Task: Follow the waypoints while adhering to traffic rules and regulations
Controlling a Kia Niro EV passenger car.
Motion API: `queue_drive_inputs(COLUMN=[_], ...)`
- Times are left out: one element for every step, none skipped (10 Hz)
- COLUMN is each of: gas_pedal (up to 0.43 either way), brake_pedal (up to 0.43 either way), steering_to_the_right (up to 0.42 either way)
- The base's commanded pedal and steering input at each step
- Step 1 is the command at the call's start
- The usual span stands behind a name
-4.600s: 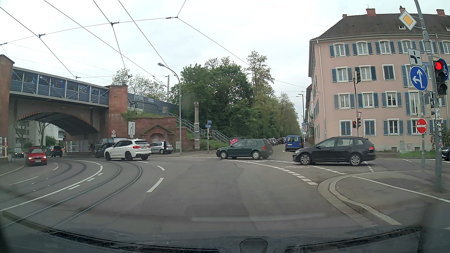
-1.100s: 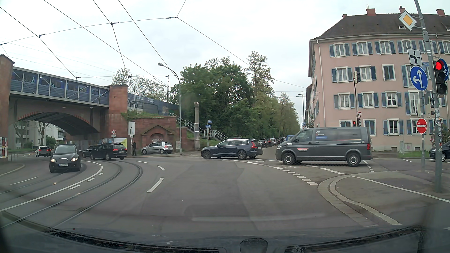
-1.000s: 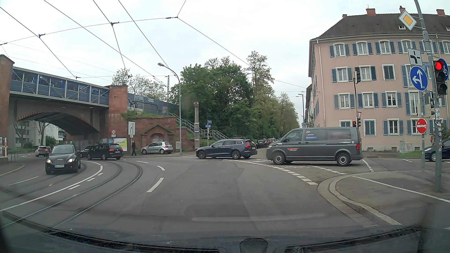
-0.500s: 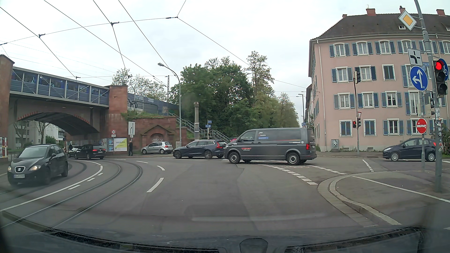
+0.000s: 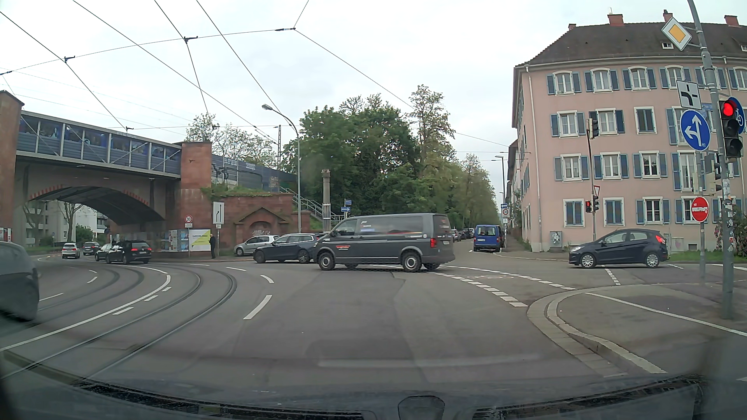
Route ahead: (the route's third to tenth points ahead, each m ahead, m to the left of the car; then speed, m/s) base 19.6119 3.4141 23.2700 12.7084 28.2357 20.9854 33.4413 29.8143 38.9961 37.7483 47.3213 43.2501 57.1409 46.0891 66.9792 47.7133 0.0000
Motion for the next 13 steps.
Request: queue_drive_inputs(gas_pedal=[0.0,0.0,0.0,0.0,0.0,0.0,0.0,0.0,0.0,0.0,0.0,0.0,0.0], brake_pedal=[0.244,0.244,0.244,0.244,0.244,0.244,0.238,0.244,0.244,0.244,0.244,0.238,0.244], steering_to_the_right=[-0.008,-0.008,-0.008,-0.008,-0.008,-0.008,-0.008,-0.008,-0.008,-0.008,-0.008,-0.008,-0.008])
